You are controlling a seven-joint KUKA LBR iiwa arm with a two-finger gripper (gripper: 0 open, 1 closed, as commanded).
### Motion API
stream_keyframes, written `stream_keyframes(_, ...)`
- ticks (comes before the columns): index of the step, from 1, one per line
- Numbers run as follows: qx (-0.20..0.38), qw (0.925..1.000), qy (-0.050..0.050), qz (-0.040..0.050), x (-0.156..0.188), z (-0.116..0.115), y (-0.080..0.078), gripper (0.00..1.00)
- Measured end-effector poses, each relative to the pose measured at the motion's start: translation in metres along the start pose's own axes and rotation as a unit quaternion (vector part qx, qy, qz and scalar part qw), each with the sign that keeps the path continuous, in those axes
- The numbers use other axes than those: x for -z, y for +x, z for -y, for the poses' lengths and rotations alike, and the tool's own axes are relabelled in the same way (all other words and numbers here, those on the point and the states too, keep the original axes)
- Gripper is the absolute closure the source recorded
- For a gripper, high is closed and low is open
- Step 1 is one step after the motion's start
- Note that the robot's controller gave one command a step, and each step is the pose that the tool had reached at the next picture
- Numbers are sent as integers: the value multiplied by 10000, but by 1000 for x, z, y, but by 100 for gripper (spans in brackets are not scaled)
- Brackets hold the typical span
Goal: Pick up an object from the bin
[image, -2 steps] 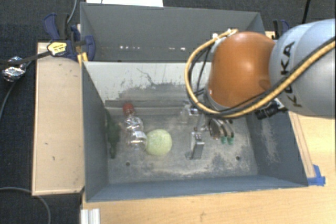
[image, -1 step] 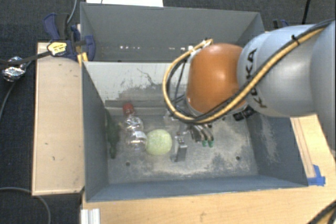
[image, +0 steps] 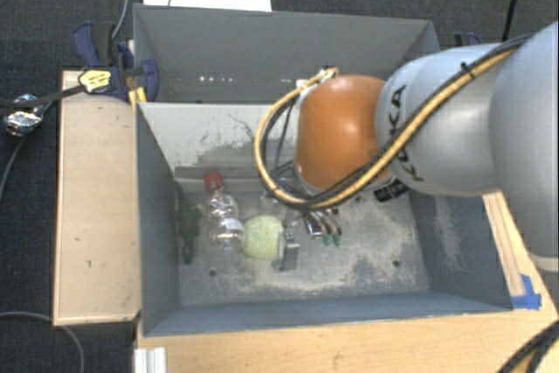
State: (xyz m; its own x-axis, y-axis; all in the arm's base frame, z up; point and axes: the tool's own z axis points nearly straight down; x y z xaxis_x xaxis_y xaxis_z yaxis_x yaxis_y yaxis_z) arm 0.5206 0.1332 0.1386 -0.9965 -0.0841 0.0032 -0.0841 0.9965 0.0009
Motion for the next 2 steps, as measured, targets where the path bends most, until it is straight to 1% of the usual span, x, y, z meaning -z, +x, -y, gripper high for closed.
stream_keyframes(1,-109,9999,-9,54,-14,-5,-2,0)
stream_keyframes(2,-140,9999,-8,25,-66,-6,-2,0)
